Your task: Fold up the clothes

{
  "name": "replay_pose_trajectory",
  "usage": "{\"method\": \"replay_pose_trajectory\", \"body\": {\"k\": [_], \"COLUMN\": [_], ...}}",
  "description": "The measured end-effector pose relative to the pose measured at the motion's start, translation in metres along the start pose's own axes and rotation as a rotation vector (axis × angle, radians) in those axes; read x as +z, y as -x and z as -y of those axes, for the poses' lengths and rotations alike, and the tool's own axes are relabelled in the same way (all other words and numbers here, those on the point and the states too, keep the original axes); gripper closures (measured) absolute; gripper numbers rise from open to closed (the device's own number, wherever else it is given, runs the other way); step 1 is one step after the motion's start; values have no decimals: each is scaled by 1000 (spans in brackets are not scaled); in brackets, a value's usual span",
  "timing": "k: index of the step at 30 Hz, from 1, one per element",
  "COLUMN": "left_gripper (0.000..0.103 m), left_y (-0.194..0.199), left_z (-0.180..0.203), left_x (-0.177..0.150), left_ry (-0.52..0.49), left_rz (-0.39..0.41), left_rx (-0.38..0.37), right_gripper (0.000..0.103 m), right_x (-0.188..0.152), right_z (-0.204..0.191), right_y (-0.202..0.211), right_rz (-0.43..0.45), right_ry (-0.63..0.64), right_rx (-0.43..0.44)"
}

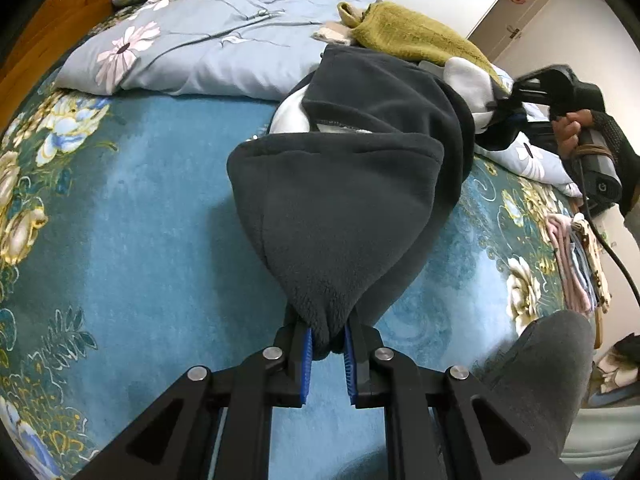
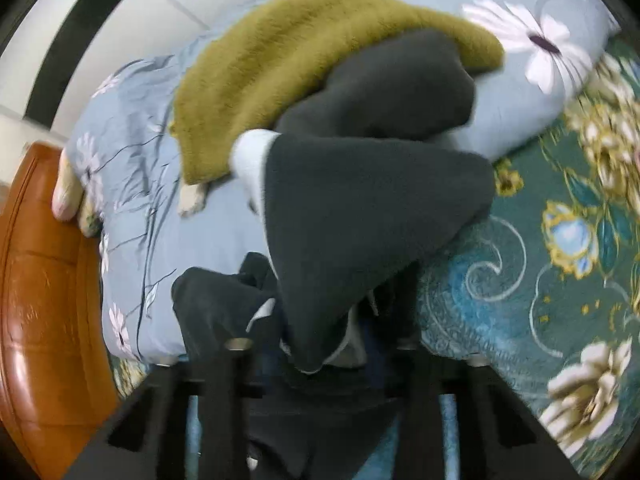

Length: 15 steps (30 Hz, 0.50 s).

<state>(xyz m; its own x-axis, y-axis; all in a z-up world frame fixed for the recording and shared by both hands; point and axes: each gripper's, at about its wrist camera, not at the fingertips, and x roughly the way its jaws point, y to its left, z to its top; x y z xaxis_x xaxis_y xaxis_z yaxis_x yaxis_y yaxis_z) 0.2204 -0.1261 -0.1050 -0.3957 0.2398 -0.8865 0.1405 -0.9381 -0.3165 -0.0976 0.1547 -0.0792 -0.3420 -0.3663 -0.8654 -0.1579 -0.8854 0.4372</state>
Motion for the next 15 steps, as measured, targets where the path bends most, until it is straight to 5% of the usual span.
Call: {"method": "replay_pose_trajectory", "body": {"k": [9,15], "left_gripper": [89,89], "left_y": [-5,-15], "left_z": [11,19], "left_x": [1,3], "left_ry": [-60,-102], "left_rz": [-32,-71], "left_rx": [-60,-100], "right_gripper": [93,93], "right_x": [2,-7], "right_z": [56,155], "right_y": [74,133], "right_rz": [179,275], "right_ry": [26,-65], "right_rx": [-27,-145]}}
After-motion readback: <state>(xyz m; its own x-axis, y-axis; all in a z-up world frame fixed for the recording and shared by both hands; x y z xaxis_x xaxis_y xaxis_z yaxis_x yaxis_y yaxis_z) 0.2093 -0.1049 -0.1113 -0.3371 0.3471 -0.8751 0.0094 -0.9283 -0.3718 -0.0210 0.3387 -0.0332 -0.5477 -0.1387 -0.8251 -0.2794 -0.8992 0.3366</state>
